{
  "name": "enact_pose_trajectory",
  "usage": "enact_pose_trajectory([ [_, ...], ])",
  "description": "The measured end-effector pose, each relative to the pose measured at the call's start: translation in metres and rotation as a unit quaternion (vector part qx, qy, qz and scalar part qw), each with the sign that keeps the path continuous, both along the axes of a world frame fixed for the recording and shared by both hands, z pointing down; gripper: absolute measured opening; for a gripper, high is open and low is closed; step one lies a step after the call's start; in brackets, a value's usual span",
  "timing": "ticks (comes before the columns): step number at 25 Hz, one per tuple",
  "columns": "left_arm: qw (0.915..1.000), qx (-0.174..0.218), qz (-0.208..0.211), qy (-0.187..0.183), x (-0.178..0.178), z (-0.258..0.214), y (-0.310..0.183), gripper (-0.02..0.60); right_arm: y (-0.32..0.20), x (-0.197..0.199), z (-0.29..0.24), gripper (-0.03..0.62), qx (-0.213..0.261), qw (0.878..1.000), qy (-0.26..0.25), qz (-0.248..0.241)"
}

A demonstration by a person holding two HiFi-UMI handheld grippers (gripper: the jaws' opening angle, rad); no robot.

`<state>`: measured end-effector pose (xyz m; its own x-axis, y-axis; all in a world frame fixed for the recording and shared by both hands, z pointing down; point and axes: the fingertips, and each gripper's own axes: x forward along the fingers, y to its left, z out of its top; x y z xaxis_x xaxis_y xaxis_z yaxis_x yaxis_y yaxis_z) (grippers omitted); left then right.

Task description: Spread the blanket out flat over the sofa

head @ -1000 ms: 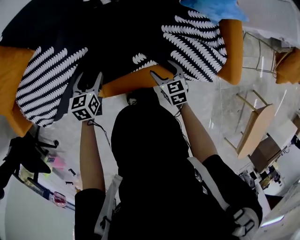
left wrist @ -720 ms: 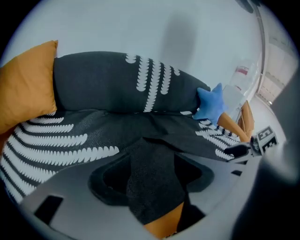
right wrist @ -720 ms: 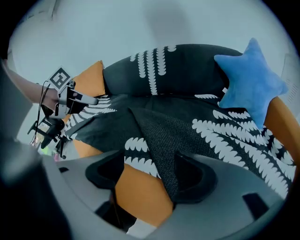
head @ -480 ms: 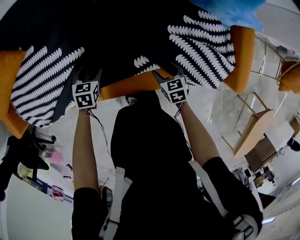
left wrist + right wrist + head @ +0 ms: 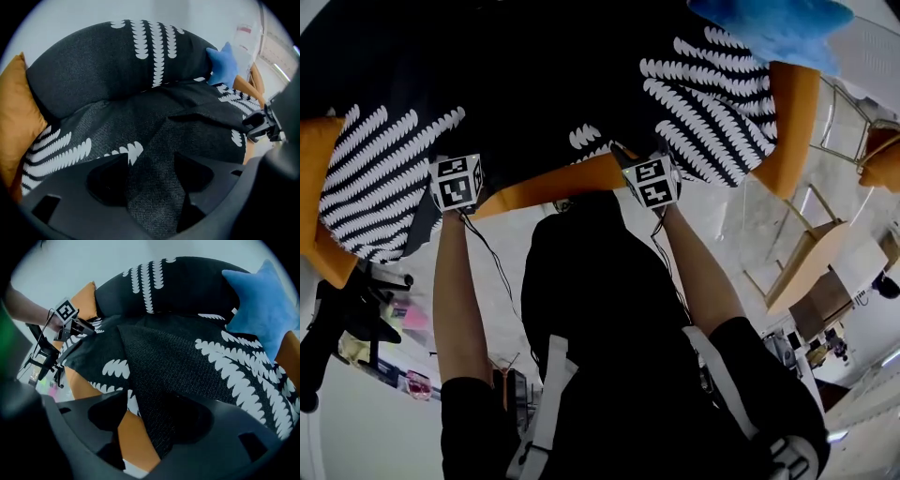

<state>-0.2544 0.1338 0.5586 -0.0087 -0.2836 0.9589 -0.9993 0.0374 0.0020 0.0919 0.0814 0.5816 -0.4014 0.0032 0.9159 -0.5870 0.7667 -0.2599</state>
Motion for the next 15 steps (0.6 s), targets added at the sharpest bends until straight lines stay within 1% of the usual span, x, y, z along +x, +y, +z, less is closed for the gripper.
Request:
enact_pose_trajectory([
  [3,0.9996,-0.020,0.020,0.003,-0.006,0.015,-0.004,0.295,0.001,0.000,0.010,0.293,-0.001,1.000,0.019,-0.013],
  [7,0.9957,-0.066,0.056,0.033,-0.006,0.038,0.006,0.293,0.005,0.002,0.022,0.276,-0.003,0.999,0.033,-0.033],
  [9,0.9950,-0.074,0.051,0.044,-0.005,0.043,0.004,0.293,-0.001,0.005,0.019,0.254,-0.003,0.999,0.026,-0.024],
  [11,0.9954,-0.072,0.045,0.046,0.001,0.041,-0.001,0.292,-0.008,0.012,0.012,0.231,-0.006,1.000,0.021,-0.011],
  [12,0.9953,-0.072,0.045,0.046,0.006,0.039,0.000,0.280,-0.010,0.014,0.008,0.219,-0.009,1.000,0.019,-0.005],
  [13,0.9950,-0.075,0.048,0.047,0.011,0.037,0.002,0.228,-0.012,0.016,0.005,0.207,-0.010,1.000,0.019,0.001],
  [14,0.9943,-0.079,0.052,0.049,0.017,0.036,0.006,0.156,-0.014,0.017,0.004,0.193,-0.008,1.000,0.022,0.008],
  [15,0.9935,-0.084,0.058,0.051,0.023,0.035,0.011,0.107,-0.017,0.020,0.005,0.163,-0.001,0.999,0.028,0.016],
])
